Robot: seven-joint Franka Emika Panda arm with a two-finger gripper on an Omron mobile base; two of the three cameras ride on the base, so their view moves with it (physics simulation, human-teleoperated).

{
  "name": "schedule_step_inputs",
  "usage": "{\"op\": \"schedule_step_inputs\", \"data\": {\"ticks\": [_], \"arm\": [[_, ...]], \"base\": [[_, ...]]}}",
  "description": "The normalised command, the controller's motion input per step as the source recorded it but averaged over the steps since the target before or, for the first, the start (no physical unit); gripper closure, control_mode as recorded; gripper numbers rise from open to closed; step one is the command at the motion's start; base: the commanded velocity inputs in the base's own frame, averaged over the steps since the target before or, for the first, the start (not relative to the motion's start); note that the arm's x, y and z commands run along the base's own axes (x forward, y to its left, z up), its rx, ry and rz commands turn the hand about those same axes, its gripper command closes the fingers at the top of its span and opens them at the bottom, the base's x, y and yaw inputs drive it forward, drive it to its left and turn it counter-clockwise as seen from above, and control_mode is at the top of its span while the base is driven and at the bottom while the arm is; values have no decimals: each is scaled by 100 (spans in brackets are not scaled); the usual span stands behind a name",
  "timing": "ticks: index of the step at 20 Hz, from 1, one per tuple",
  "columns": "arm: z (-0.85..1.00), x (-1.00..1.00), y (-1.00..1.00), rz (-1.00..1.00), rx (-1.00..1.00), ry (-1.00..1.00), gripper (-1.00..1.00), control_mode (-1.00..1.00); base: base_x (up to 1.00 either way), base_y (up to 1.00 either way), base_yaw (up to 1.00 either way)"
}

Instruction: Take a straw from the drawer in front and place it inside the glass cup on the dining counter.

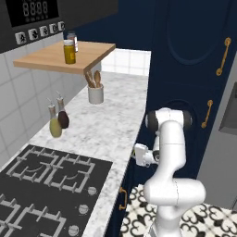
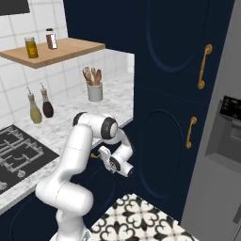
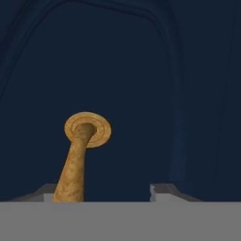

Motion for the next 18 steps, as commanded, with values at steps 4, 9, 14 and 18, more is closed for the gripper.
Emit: {"op": "schedule_step_inputs", "data": {"ticks": [4,9,14,18], "arm": [[0,-6,-50,-1,0,0,100,-100],[0,-15,-89,-2,0,0,100,-100],[0,-20,-100,0,0,0,100,-100],[0,-27,-100,0,0,2,100,-100]], "base": [[0,0,0],[0,0,0],[0,0,0],[0,0,0]]}}
